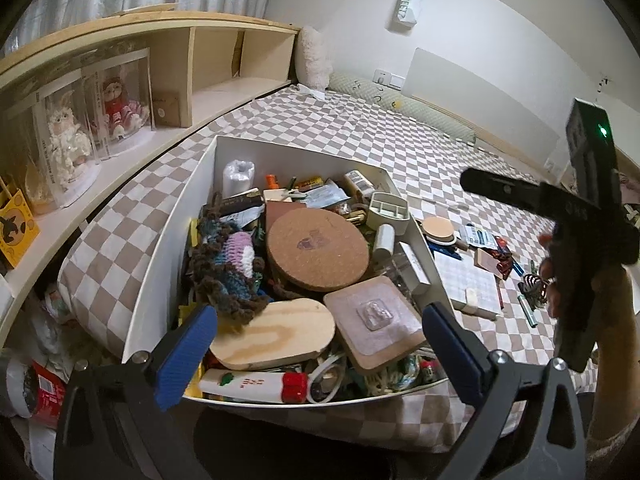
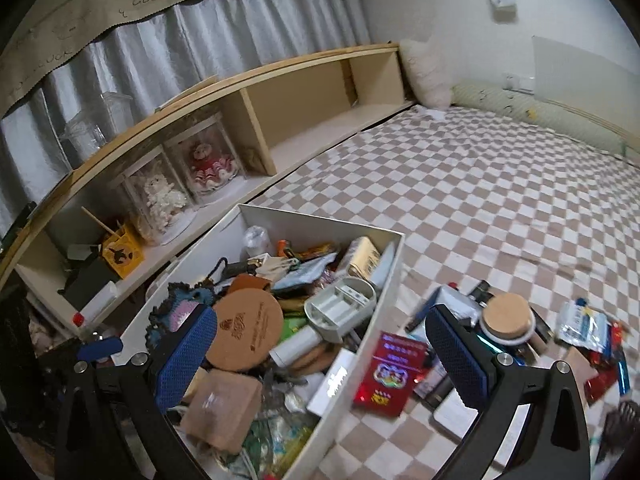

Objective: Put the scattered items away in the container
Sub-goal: 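Lower the white plastic holder into the box and open the right gripper, then move both tools back from the box toward the remaining items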

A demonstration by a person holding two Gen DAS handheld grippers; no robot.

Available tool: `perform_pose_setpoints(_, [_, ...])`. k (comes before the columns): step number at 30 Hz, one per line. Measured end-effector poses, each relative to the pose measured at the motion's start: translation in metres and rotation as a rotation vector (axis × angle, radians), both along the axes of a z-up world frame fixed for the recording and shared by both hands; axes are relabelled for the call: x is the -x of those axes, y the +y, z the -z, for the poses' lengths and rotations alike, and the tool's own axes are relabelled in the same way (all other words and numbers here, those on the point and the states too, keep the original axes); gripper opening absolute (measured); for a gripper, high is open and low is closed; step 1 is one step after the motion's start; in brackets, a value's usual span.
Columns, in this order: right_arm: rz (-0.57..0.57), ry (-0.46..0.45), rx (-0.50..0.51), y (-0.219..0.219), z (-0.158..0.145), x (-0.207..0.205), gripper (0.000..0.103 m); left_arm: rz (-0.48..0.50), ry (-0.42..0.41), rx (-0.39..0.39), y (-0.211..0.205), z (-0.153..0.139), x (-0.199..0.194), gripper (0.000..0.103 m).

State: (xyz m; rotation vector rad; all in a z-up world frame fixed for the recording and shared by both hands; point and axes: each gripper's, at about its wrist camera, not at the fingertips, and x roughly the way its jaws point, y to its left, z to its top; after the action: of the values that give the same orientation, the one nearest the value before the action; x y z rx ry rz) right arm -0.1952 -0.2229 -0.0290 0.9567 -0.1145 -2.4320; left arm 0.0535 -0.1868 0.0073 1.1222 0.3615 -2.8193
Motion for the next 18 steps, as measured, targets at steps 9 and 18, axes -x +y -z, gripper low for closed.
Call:
perform_pose_setpoints(9, [0.063, -0.033, -0.006, 0.024, 0.011, -0.031, 0.103, 0.031, 0.022, 0.013, 0.021, -0.008, 0.000, 0.103])
perform_pose_setpoints(18, [0.159, -0.009, -0.038, 0.056, 0.018, -0.067, 0.103, 0.066, 0.027, 0.022, 0.047, -0.010, 0.003, 0.103])
